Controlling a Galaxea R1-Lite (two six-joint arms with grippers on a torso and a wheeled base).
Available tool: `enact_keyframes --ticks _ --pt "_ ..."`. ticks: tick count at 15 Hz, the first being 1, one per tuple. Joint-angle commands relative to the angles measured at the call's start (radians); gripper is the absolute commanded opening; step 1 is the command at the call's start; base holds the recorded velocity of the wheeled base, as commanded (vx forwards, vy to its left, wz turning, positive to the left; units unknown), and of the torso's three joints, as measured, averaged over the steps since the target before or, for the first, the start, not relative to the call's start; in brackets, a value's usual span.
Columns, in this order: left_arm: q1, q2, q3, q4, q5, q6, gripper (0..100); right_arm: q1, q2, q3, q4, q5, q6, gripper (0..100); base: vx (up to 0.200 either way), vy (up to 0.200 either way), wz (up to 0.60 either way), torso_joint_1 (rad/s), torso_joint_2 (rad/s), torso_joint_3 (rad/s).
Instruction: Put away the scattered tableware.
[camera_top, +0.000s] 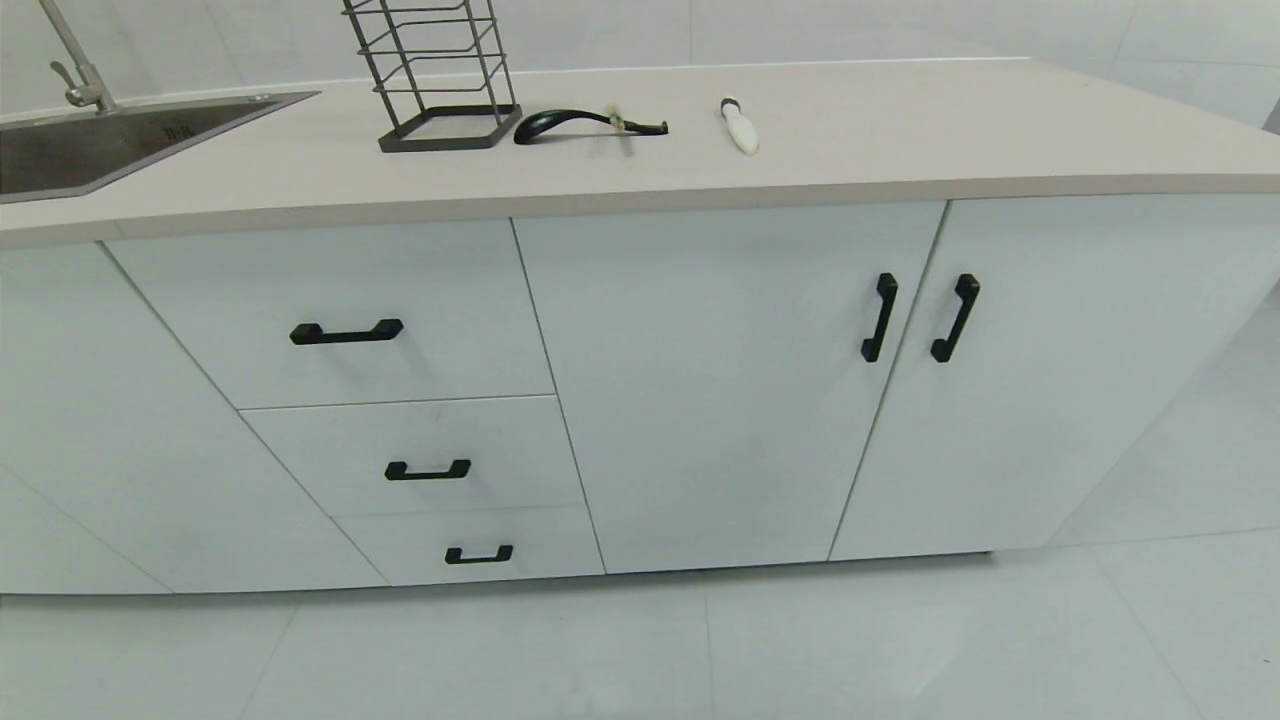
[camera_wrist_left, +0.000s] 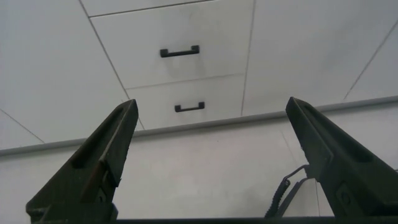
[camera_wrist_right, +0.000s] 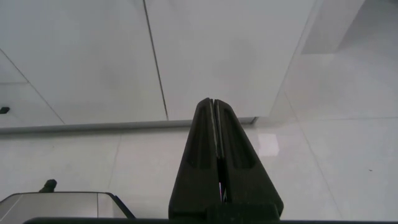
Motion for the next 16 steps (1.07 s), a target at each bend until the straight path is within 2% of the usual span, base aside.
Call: enact_keyframes --ticks 1,3,10,16 --pt "0.0 0.0 0.0 -0.002 -0.001 0.0 100 0.0 0.002 0.0 0.0 0.0 0.0 0 0.2 0.0 0.0 0.002 0.0 -0.002" --pt "0.0 0.0 0.0 -0.001 -0.001 0.003 100 0.0 0.002 0.0 0.0 0.0 0.0 0 0.2 0.2 0.0 0.005 0.0 0.007" --pt "0.0 0.0 0.0 -0.001 -0.001 0.007 100 0.0 0.002 0.0 0.0 0.0 -0.006 0 0.0 0.0 0.6 0.007 0.0 0.001" --pt "0.0 0.0 0.0 -0.001 -0.001 0.004 100 0.0 0.002 0.0 0.0 0.002 -0.005 0 0.0 0.0 0.0 0.0 0.0 0.0"
